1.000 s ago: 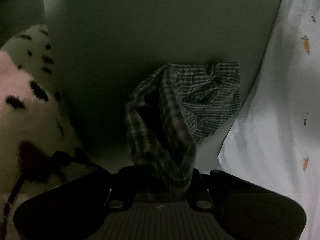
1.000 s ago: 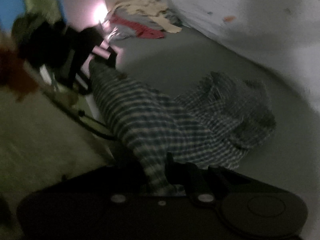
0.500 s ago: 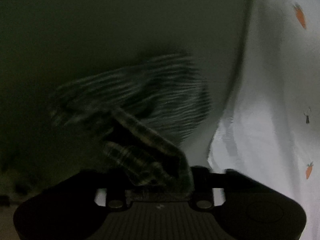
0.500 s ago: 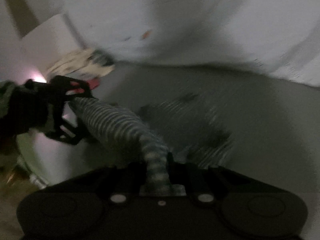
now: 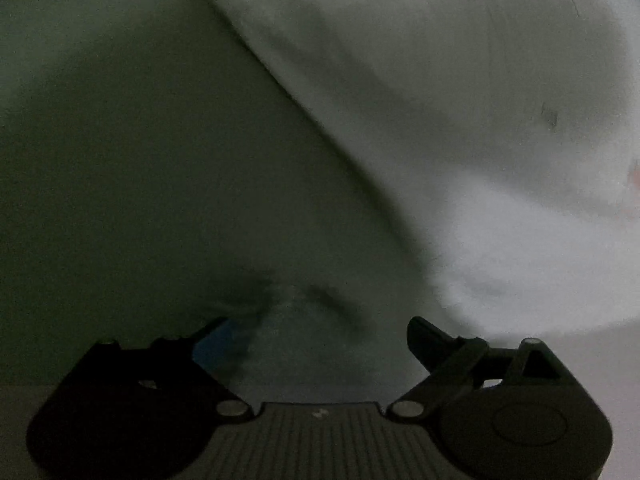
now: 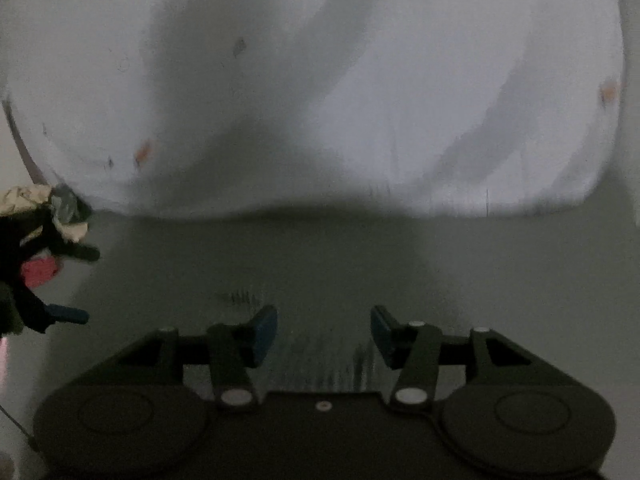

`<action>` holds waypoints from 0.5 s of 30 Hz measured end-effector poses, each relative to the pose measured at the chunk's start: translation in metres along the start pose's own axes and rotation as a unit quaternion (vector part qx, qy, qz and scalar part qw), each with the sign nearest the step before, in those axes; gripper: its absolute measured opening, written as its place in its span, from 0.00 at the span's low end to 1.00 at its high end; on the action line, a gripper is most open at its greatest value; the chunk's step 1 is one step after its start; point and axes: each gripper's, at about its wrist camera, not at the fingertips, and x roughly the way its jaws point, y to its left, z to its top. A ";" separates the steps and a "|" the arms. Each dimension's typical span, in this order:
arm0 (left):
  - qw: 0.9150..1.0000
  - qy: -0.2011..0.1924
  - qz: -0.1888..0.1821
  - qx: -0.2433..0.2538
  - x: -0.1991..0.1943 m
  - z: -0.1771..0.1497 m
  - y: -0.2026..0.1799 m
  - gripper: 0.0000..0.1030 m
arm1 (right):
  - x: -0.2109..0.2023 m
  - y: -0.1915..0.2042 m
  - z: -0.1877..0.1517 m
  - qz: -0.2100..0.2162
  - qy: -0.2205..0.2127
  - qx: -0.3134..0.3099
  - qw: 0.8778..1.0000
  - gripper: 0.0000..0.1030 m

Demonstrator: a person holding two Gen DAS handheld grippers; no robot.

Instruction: Fold clothes

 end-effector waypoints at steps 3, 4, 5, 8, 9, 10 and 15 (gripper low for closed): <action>0.995 0.027 0.045 0.084 0.015 -0.033 0.007 0.91 | 0.004 -0.008 -0.035 0.014 0.050 0.041 0.998 0.52; 0.993 0.036 0.052 0.100 0.019 -0.042 0.009 0.91 | 0.003 -0.007 -0.044 0.023 0.064 0.046 0.997 0.52; 0.992 0.043 0.052 0.108 0.023 -0.051 0.011 0.91 | 0.003 -0.007 -0.053 0.033 0.078 0.052 0.995 0.52; 0.991 0.063 0.053 0.107 0.031 -0.062 0.018 0.91 | 0.005 0.004 -0.072 0.059 0.115 0.025 0.991 0.70; 0.992 0.066 0.051 0.097 0.034 -0.058 0.021 0.91 | 0.009 0.007 -0.075 0.063 0.122 0.018 0.990 0.74; 0.992 0.069 0.050 0.090 0.037 -0.055 0.023 0.91 | 0.013 0.007 -0.078 0.062 0.129 0.016 0.990 0.74; 0.981 0.082 0.060 0.166 0.036 -0.078 0.027 0.94 | 0.031 0.002 -0.076 0.031 0.143 0.023 0.989 0.80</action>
